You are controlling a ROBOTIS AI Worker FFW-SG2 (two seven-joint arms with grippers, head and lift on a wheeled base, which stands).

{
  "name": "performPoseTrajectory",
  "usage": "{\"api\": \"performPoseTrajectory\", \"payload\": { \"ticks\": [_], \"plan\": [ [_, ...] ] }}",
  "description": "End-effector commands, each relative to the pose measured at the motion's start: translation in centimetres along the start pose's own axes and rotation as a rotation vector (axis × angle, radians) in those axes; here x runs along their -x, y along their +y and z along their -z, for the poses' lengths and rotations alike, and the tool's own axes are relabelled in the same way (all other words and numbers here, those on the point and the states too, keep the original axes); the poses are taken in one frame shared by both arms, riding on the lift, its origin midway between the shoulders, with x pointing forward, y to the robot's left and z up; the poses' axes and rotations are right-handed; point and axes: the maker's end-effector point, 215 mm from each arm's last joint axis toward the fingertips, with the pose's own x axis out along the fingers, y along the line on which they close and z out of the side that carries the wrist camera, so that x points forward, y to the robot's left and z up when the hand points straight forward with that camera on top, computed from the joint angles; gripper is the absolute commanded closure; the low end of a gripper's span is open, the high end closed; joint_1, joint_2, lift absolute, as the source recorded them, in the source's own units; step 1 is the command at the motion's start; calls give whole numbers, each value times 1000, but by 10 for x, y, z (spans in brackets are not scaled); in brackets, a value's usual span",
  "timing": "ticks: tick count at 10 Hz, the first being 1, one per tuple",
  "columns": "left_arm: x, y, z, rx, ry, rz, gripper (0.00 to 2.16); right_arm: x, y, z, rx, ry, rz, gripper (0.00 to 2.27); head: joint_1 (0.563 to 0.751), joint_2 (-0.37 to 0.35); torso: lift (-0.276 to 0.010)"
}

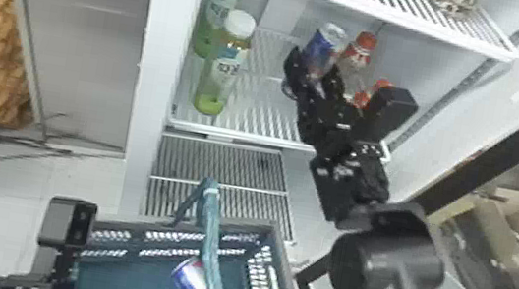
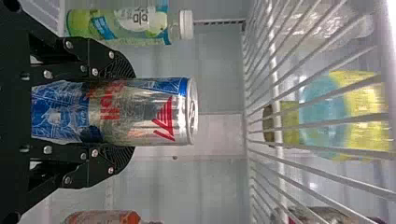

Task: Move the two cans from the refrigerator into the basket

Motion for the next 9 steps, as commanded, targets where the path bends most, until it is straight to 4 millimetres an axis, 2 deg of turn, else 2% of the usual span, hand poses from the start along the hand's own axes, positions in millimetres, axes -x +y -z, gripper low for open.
{"api": "performPoseTrajectory", "payload": {
  "ticks": [1,4,7,9],
  "plan": [
    [0,0,0,0,0,-1,1162,21,-1,-4,-13,8,7,753,695,-350,-276],
    [1,0,0,-1,-1,-2,1162,62,2,-7,-36,38,9,753,695,-350,-276],
    [1,0,0,-1,-3,0,1162,88,18,-12,-67,65,-23,753,695,-350,-276],
    [2,-1,-2,-2,-8,2,1162,115,27,-17,-87,87,-35,753,695,-350,-276]
  ]
}}
